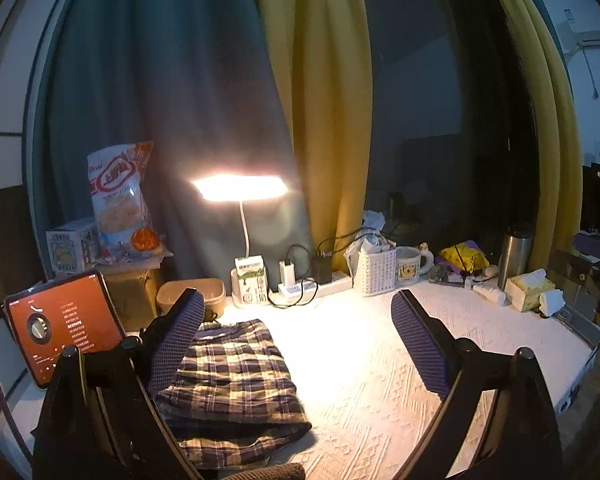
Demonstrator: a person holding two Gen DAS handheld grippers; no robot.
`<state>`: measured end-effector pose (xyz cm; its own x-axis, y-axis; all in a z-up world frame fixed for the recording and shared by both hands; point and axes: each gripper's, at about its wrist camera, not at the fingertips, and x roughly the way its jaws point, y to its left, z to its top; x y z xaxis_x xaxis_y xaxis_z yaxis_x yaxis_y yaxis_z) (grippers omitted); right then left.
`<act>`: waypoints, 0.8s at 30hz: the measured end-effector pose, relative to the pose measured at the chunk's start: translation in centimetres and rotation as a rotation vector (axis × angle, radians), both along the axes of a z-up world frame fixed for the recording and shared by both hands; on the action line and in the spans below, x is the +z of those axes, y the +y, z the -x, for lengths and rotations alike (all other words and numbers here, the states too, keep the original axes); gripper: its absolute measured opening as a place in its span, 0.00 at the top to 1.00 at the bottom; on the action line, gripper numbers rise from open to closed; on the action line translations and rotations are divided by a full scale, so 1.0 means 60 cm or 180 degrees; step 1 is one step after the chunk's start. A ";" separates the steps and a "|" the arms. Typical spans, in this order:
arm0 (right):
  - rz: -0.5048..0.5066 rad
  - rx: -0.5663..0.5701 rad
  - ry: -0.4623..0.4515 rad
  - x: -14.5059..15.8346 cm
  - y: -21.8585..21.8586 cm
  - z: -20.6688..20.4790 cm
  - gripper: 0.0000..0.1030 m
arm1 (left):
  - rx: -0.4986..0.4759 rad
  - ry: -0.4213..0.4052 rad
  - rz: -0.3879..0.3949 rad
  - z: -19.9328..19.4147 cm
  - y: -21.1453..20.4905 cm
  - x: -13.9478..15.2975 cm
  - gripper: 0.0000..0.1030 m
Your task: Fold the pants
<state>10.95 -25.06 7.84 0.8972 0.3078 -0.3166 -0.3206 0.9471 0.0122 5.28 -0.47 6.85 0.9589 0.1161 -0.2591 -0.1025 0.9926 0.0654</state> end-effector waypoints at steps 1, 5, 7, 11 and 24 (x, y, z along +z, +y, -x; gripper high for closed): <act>-0.0009 -0.0003 -0.0009 0.000 -0.003 0.002 0.04 | 0.0006 -0.0021 -0.0018 0.001 -0.004 0.001 0.03; -0.0036 -0.0010 0.0002 -0.006 -0.023 0.001 0.02 | 0.0011 -0.0084 -0.0065 0.004 -0.022 -0.002 0.00; -0.0042 -0.0020 0.0022 -0.011 -0.028 -0.003 0.02 | 0.0019 -0.0061 -0.0051 0.002 -0.026 -0.006 0.00; -0.0062 -0.0035 0.0049 -0.019 -0.040 -0.008 0.02 | 0.0011 0.0029 -0.0017 -0.007 -0.032 -0.015 0.00; -0.0041 -0.0063 0.0088 -0.030 -0.045 -0.013 0.01 | -0.0005 0.0087 -0.0025 -0.011 -0.038 -0.024 0.00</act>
